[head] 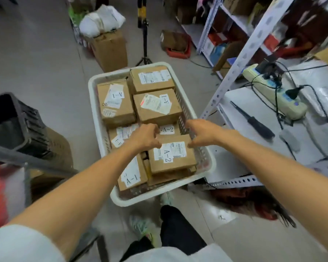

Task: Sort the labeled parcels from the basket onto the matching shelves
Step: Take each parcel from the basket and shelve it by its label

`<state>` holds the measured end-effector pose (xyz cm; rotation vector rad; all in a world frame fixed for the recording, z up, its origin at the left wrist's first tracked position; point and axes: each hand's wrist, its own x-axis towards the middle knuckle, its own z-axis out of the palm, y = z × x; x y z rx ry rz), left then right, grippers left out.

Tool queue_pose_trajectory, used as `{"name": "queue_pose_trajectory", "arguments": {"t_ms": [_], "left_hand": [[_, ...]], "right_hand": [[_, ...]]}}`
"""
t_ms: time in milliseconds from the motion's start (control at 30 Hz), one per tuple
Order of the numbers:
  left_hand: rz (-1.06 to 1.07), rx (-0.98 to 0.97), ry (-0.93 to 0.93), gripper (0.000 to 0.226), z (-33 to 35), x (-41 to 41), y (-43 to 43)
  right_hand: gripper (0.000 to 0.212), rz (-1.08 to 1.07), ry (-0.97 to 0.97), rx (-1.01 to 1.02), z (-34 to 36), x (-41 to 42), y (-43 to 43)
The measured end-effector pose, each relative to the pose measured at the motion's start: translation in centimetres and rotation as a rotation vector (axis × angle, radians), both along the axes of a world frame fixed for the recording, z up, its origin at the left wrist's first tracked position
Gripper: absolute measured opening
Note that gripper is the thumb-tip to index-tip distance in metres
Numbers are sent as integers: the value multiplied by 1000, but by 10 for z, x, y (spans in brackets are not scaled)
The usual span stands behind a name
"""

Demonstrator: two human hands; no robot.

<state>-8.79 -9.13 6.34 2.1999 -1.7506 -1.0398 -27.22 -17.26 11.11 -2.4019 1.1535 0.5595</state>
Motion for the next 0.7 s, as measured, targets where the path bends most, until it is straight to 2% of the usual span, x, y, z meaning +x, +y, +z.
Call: {"name": "queue_pose_trajectory", "arguments": {"t_ms": [133, 267, 333, 433, 467, 567, 700], "left_hand": [[41, 89, 17, 56, -54, -3, -17], [63, 68, -52, 74, -101, -9, -30], [39, 62, -92, 80, -123, -11, -34], [-9, 127, -72, 84, -150, -13, -36], [-31, 149, -66, 82, -157, -13, -36], [-73, 147, -87, 80, -166, -14, -32], [-120, 163, -212, 82, -161, -17, -29]], "right_hand": [[61, -1, 34, 32, -68, 2, -17], [62, -152, 28, -29, -132, -7, -13], [77, -258, 32, 10, -161, -13, -7], [113, -431, 14, 142, -188, -22, 3], [116, -506, -8, 188, -191, -23, 4], [94, -693, -85, 304, -194, -27, 3], [75, -667, -82, 219, -190, -23, 13]]}}
